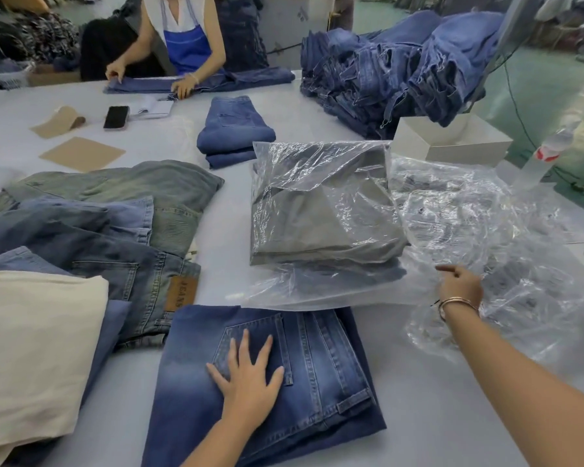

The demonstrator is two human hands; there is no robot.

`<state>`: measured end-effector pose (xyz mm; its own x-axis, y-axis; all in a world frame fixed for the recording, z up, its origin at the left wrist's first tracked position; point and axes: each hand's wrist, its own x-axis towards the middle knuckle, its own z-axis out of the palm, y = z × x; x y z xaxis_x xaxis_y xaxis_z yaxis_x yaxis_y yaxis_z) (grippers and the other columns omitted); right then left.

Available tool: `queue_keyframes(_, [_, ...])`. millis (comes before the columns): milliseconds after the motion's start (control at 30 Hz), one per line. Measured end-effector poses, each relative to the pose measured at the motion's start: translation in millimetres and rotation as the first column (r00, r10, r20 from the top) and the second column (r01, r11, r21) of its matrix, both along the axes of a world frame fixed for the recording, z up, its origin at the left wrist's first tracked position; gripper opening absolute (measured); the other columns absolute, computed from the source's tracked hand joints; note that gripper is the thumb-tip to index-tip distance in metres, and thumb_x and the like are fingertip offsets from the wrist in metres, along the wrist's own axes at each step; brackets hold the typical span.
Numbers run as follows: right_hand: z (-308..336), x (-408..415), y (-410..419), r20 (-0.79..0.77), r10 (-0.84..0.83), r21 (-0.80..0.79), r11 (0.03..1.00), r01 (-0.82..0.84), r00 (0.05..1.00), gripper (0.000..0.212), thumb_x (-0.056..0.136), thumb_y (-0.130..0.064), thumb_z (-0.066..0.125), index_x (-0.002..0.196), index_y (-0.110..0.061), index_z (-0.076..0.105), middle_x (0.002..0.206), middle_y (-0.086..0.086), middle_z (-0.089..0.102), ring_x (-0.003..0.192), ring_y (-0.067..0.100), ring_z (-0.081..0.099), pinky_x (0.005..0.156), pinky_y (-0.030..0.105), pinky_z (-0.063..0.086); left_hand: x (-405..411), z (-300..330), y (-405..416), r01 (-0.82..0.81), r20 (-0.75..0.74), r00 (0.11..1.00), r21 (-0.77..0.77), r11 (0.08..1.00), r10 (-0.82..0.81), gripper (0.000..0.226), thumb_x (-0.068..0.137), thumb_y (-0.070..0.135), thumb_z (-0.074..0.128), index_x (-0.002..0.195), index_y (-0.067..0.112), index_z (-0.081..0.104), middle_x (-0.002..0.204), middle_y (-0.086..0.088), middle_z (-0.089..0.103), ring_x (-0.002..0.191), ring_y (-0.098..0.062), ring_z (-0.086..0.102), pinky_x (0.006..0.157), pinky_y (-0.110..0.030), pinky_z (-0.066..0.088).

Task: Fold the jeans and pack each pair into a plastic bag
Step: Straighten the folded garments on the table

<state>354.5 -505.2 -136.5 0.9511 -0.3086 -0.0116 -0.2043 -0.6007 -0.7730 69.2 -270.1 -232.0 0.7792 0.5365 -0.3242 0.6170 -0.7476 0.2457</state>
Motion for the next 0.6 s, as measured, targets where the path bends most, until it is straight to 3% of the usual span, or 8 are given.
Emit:
queue_keyframes(100, [4,24,8,-0.038,0.094,-0.053,0.994,-0.096,0.995,0.037,0.089,0.000,0.044,0.112,-0.013,0.070,0.140,0.020,0.039,0.115,0.034,0.049,0.100,0.032,0.037,7,-3,-1,-0.042,-0.035,0.999,0.006,0.999,0.042,0.059,0.093,0.064,0.021,0.146,0.053,-0.003,0.159,0.006,-0.020,0.145,-0.022,-0.022,0.104,-0.067,-0.015])
queue_keyframes(167, [1,32,14,-0.120,0.090,-0.100,0.990,-0.102,0.989,0.034,0.091,-0.005,0.050,0.121,-0.014,0.064,0.148,0.016,0.031,0.127,0.037,0.040,0.109,0.037,0.029,10,-2,1,-0.043,-0.057,0.997,-0.004,0.999,0.042,0.059,0.093,0.065,0.020,0.146,0.053,-0.004,0.158,0.007,-0.020,0.145,-0.022,-0.022,0.104,-0.067,-0.016])
queue_keyframes(233, [-2,36,18,-0.201,0.073,-0.260,0.957,-0.125,0.977,0.040,0.094,-0.011,0.051,0.134,-0.017,0.052,0.151,0.015,0.025,0.131,0.040,0.032,0.110,0.046,0.026,10,-1,1,-0.040,-0.078,0.996,-0.004,0.999,0.040,0.059,0.093,0.066,0.020,0.145,0.054,-0.006,0.158,0.008,-0.022,0.145,-0.022,-0.022,0.105,-0.067,-0.016])
queue_keyframes(333, [-6,42,19,-0.315,0.213,-0.471,0.811,-0.348,0.925,0.052,0.096,-0.015,0.046,0.145,-0.013,0.031,0.153,0.017,0.022,0.134,0.039,0.031,0.110,0.048,0.026,8,0,0,-0.047,-0.092,0.995,0.017,0.999,0.048,0.060,0.093,0.066,0.019,0.144,0.055,-0.009,0.157,0.008,-0.024,0.145,-0.021,-0.022,0.105,-0.066,-0.015])
queue_keyframes(433, [-16,54,11,-0.412,0.202,-0.572,0.702,-0.425,0.888,0.053,0.102,-0.037,0.028,0.134,0.000,0.048,0.145,0.023,0.039,0.133,0.037,0.037,0.112,0.042,0.020,8,-2,-3,-0.053,-0.089,0.994,0.044,0.998,0.057,0.060,0.092,0.067,0.017,0.143,0.055,-0.013,0.157,0.008,-0.024,0.145,-0.021,-0.021,0.106,-0.066,-0.013])
queue_keyframes(500, [-21,52,8,-0.423,0.187,-0.570,0.706,-0.421,0.887,0.048,0.101,-0.031,0.030,0.123,0.001,0.057,0.136,0.023,0.050,0.125,0.036,0.046,0.106,0.038,0.029,9,-2,-5,-0.049,-0.086,0.995,0.064,0.997,0.054,0.061,0.092,0.067,0.017,0.143,0.055,-0.015,0.157,0.008,-0.024,0.145,-0.021,-0.022,0.106,-0.066,-0.014])
queue_keyframes(600, [-13,46,7,-0.402,0.143,-0.542,0.759,-0.361,0.904,0.028,0.097,-0.016,0.044,0.115,-0.010,0.064,0.123,0.016,0.061,0.113,0.033,0.056,0.095,0.036,0.037,9,-2,-5,-0.043,-0.085,0.995,0.072,0.996,0.049,0.060,0.093,0.066,0.017,0.143,0.054,-0.015,0.158,0.007,-0.024,0.145,-0.021,-0.021,0.106,-0.066,-0.013])
